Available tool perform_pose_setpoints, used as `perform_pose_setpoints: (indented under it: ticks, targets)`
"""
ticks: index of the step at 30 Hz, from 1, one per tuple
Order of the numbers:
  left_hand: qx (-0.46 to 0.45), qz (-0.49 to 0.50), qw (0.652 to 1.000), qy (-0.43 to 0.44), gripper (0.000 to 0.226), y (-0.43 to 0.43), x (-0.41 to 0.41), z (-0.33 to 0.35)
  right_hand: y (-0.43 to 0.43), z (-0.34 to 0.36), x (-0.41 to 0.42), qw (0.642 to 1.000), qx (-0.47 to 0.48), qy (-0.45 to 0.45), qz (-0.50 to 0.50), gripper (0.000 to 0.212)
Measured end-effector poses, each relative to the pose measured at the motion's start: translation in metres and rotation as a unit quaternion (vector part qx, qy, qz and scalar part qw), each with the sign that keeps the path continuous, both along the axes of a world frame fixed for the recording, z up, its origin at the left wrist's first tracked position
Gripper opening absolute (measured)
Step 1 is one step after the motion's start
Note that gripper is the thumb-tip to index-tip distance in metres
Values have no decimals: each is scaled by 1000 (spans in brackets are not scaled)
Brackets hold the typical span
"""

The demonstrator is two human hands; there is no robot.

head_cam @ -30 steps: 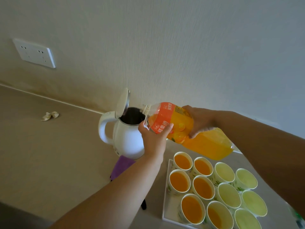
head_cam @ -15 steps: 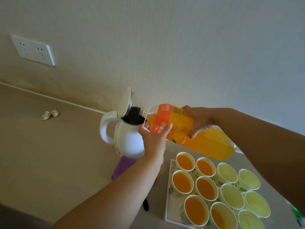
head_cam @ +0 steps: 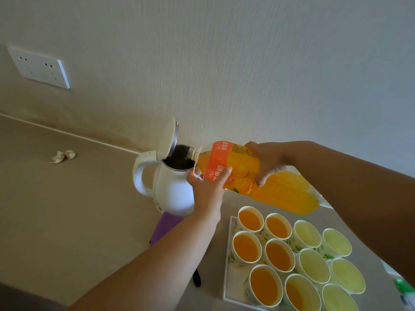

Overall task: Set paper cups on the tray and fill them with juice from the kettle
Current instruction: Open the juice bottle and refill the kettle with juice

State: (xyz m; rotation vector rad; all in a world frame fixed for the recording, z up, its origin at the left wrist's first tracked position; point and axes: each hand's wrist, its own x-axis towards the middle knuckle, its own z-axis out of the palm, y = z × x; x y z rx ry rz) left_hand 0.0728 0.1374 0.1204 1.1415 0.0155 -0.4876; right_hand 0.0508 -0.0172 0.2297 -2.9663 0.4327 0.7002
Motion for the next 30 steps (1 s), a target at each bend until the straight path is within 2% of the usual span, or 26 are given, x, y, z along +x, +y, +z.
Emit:
perform_pose_setpoints:
  ticks: [30]
  targets:
    - [-41,-6,998,44,71,7,-1,8,5,5,6,999,-18,27,3,102]
